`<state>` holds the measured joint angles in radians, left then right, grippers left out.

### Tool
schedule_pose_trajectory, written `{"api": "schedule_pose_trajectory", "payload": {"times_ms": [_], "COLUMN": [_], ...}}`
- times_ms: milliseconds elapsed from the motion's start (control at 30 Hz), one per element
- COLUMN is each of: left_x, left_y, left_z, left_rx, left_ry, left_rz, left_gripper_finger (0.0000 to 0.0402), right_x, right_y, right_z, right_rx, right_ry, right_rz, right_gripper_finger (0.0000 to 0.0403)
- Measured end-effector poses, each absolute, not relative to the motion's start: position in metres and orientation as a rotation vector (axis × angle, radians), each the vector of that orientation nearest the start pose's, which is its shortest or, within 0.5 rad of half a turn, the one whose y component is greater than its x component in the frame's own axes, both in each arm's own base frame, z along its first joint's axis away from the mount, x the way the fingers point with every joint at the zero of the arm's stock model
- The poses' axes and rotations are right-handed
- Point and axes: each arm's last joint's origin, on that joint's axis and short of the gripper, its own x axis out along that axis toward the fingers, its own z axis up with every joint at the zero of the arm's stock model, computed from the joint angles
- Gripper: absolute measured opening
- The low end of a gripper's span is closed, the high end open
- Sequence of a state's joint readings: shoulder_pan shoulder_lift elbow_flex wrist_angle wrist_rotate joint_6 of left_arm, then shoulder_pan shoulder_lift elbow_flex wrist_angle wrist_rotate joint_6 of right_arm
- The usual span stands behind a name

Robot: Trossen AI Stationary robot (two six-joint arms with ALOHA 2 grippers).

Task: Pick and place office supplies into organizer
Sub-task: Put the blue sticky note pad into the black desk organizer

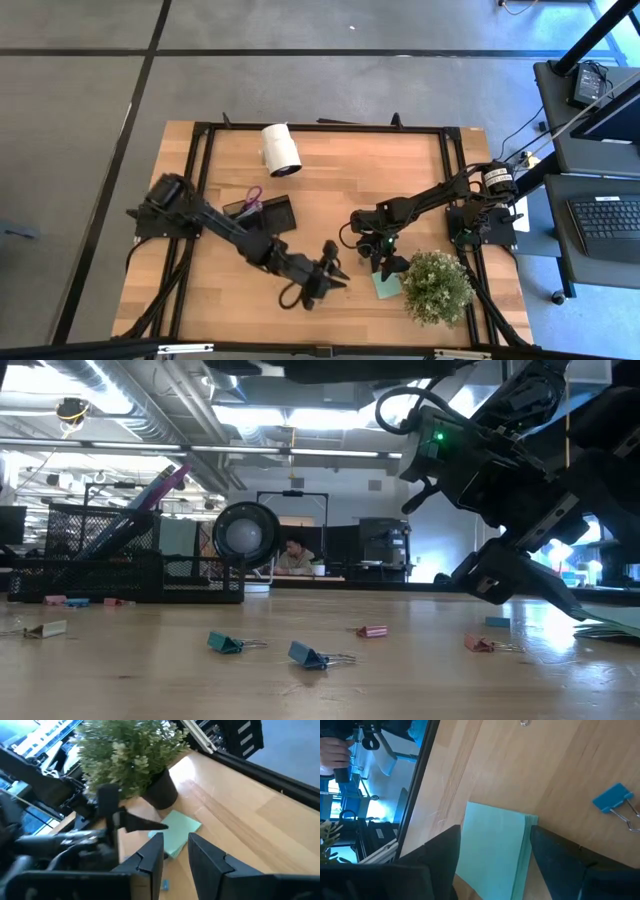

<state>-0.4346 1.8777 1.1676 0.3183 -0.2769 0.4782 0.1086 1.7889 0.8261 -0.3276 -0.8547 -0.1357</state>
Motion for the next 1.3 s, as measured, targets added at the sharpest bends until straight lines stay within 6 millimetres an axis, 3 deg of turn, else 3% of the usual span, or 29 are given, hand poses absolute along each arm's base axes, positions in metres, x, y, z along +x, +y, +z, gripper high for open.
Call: {"api": "schedule_pose_trajectory", "payload": {"times_ms": [167,600,900,1167,1300], "left_x": [0.400,0.451,0.485,0.498,0.503], "left_y": [-0.187,-0.192,-0.195,-0.202,-0.205], "left_z": [0.202,0.166,0.139,0.121,0.122], "left_rx": [0.614,0.584,0.569,0.561,0.527], "left_ry": [0.293,0.276,0.297,0.351,0.436], "left_rz": [-0.246,-0.382,-0.348,-0.156,-0.131], "left_gripper_finger": [0.0068,0.0010,0.0001,0.0001,0.0002], "right_x": [0.286,0.285,0.285,0.285,0.285], "right_y": [0.053,0.057,0.057,0.056,0.057], "right_z": [0.111,0.111,0.111,0.110,0.111], "right_rx": [0.378,0.382,0.379,0.378,0.377], "right_ry": [1.183,1.203,1.206,1.213,1.208], "right_rz": [0.900,0.883,0.875,0.864,0.871], "right_gripper_finger": [0.0243,0.0243,0.0243,0.0243,0.0243]}}
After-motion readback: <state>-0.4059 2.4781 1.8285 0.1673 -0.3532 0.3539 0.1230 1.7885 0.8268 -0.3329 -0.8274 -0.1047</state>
